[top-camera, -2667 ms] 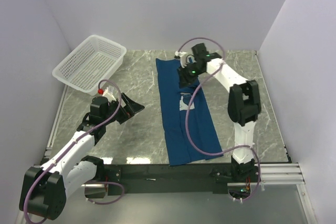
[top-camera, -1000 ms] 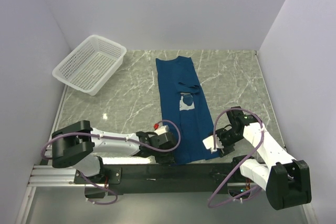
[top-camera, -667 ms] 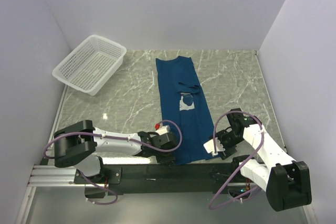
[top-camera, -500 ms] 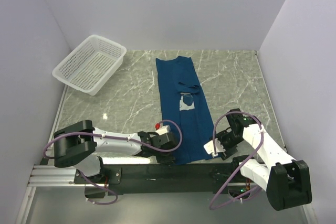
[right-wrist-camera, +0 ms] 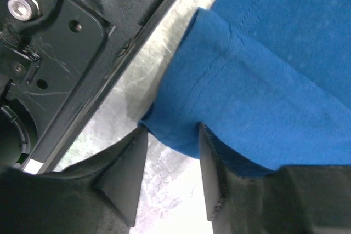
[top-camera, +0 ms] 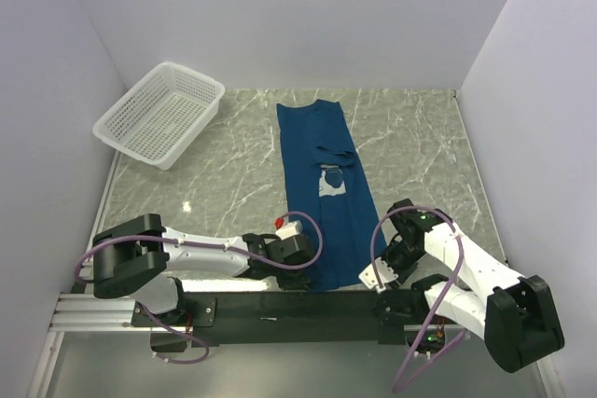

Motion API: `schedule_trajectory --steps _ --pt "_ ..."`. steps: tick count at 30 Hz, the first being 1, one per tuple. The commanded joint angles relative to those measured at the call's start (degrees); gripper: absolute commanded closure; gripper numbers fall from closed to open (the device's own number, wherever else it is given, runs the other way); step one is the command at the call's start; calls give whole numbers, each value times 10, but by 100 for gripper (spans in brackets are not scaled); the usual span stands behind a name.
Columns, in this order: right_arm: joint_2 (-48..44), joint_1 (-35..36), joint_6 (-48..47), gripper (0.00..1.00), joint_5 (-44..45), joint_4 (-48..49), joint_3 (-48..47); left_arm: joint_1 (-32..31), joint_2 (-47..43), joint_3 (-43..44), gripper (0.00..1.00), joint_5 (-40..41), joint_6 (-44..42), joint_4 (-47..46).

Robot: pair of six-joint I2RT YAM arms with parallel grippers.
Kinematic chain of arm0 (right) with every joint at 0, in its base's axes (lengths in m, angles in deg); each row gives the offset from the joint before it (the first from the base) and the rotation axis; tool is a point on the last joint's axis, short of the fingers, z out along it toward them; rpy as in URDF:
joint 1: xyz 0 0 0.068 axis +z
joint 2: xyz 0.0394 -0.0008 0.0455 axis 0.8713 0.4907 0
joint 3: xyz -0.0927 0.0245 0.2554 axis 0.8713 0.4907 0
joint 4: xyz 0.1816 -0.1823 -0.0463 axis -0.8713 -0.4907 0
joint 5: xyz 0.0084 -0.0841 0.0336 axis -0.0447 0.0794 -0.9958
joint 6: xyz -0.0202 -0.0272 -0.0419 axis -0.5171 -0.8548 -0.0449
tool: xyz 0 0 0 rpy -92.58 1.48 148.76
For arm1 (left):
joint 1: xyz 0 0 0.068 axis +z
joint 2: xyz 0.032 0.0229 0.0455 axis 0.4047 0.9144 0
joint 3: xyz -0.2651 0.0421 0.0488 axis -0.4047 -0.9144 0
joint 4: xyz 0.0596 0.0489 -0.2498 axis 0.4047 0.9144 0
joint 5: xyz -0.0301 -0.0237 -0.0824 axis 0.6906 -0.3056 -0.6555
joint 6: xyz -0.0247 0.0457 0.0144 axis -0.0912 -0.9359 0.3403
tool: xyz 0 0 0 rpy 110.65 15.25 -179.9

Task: Fold and stack the t-shirts
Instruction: Fold the tshirt

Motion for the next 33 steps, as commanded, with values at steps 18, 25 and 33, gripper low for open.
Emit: schedule_trajectory --steps 18,25,33 --pt "19 -12 97 100 -101 5 -116 100 -67 -9 99 -48 -75 -68" --pt "69 -49 187 100 -150 75 -185 185 -69 19 99 -78 -155 -61" --pt "142 -57 334 100 -157 207 -236 281 -22 95 99 -110 -233 -45"
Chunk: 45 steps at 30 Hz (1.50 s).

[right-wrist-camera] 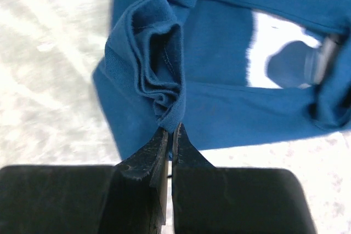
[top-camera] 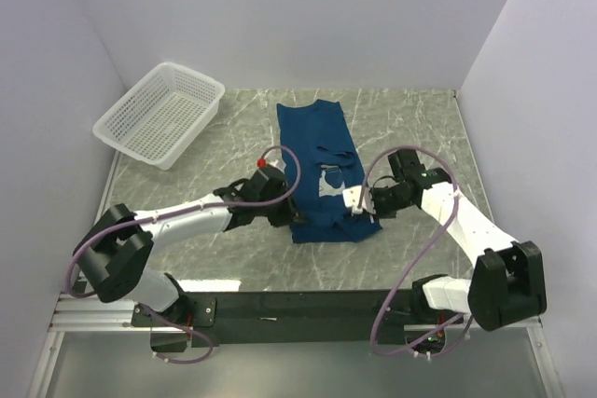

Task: Fold and stack the t-shirts
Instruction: Fold the tshirt

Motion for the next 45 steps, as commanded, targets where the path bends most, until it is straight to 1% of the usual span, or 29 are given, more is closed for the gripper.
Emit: schedule_trajectory --steps 1,6,12,20,26,31,37,45 --pt "24 -9 92 100 -18 85 -36 37 21 41 99 -24 -60 -2" --pt "65 -12 149 100 6 146 -63 90 67 76 99 -55 -84 -10" --pt "113 -14 215 100 37 211 -93 131 113 129 99 -71 -114 2" --pt "171 -16 281 100 66 264 -138 163 164 200 99 -96 -135 16" --pt "200 -15 326 100 93 300 -162 179 202 243 99 -99 -143 27" --pt "226 -15 350 100 103 312 -186 196 226 268 99 -102 -150 34" --pt "258 -15 369 100 110 313 -221 208 259 319 99 -112 -160 54" --pt "279 -15 386 100 123 324 -233 220 288 343 99 -119 -167 66"
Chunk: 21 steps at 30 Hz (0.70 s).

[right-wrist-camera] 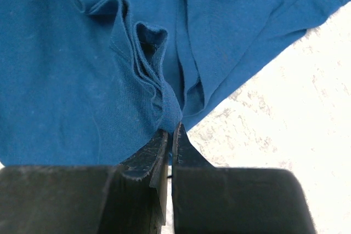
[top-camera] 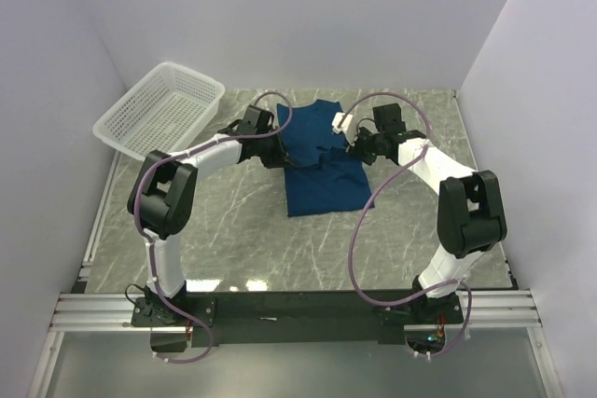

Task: Fold and stack the t-shirts
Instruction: Fold the tshirt

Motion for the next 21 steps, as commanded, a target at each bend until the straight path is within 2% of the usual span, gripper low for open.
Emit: schedule_trajectory --steps 1,11,13,14,15,16,17,18,19,20,21 --pt "10 -4 17 100 10 25 -36 7 8 34 99 -14 -16 5" --pt "28 -4 33 100 15 27 -53 20 37 73 99 -22 -25 22" --pt "30 -4 38 96 19 28 -56 22 39 82 99 -24 -25 24" --pt "34 -3 48 86 21 32 -58 26 42 86 98 -28 -25 20" --pt "35 -4 56 81 32 38 -58 27 44 88 96 -44 -27 14" --pt "35 -4 71 75 50 70 -54 31 47 95 84 -52 -27 7" --pt "36 -1 135 58 81 101 -50 38 46 98 75 -49 -26 -1" --pt "37 2 162 53 111 122 -49 42 42 102 66 -35 -24 -14" --pt "39 3 175 50 143 130 -54 45 36 107 51 -2 -26 -23" --pt "40 2 213 30 159 154 -54 53 24 109 46 13 -24 -33" --pt "41 3 237 27 186 165 -56 56 18 111 44 23 -22 -48"
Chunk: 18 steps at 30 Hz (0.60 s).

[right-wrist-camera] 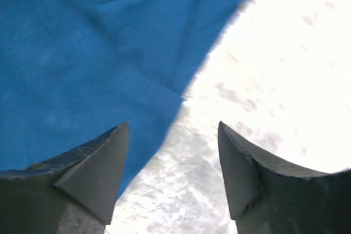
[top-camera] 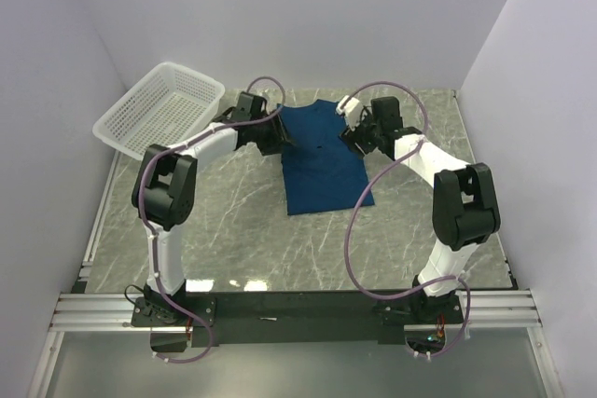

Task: Fold and stack the t-shirts
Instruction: Fold the tshirt

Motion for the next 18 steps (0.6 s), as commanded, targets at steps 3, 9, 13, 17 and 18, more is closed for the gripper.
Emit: schedule_trajectory --steps 3,9,13,17,18 --pt "3 -3 133 26 95 75 -44 27 -61 30 42 53 -9 -76" --pt "-8 -38 -138 35 -229 -250 -102 26 -160 -112 42 -21 -43 -100" --pt "-63 -38 -492 34 -240 -417 5 -15 -232 -236 42 -57 -25 -70" --pt "-121 -38 -529 30 -206 -327 128 -80 -275 -351 40 -28 53 -92" --pt "-127 -37 -524 30 -188 -308 142 -89 -278 -379 40 -11 73 -104"
